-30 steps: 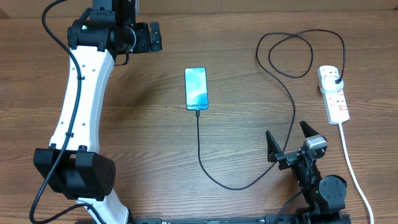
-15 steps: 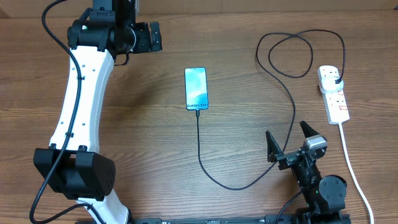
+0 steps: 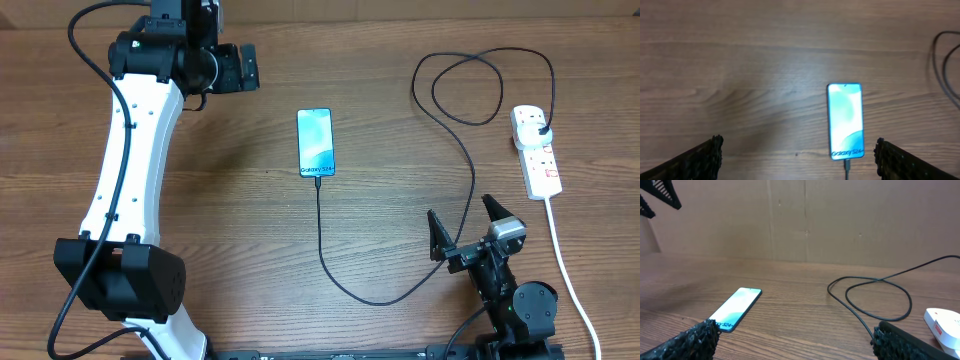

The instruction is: Plug charger to phone and switch on socket

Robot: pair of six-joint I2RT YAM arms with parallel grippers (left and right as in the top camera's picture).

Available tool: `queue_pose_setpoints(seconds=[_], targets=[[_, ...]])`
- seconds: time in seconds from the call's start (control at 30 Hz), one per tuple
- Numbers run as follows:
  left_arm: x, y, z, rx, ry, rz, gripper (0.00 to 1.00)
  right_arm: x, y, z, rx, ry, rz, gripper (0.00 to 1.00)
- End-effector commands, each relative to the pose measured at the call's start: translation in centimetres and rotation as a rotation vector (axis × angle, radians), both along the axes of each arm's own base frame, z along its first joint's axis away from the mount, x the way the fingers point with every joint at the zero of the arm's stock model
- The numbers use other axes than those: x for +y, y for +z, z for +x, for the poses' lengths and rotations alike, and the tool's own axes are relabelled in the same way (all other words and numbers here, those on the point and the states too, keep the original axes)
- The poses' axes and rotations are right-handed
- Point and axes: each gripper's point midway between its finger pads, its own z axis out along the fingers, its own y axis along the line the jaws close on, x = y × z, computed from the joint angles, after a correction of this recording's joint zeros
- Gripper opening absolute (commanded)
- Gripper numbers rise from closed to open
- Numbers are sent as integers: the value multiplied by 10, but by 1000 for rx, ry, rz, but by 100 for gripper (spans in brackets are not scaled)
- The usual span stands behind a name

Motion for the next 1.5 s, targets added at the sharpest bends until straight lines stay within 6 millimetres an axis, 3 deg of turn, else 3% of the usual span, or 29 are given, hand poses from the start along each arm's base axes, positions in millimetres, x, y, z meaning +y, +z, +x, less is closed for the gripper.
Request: queue_pose_setpoints(seconds=[0.0,0.2,0.47,0.5,0.63,0.9,1.07,1.27,1.47], targets=[[6,12,-20,-18,27,29,100,-1,-1,0,-7,-7,-4,100],[13,11,-54,-159,40,22,100,-1,-1,0,-7,-8,-5,100],[47,-15,-137,-204,127,133,100,-1,-1,0,-7,-7,-4,100],[48,-16,-150,-226,130,129,100,-1,-1,0,-7,-8,-4,100],[54,-18,-171,-293,164,104,100,-1,-1,0,-7,-8,-4,100],[83,-31,-229,-435,381,-2,100,-1,-1,0,-7,-8,-5,100],[88,-34,-246,-511,402,-12,100,-1,-1,0,-7,-7,-5,100],[89,-34,-248,-519,408,-12,100,-1,-1,0,-7,-8,-4,100],[73,-34,-251,-549,290,-25,100,-1,-1,0,-7,-7,-5,100]])
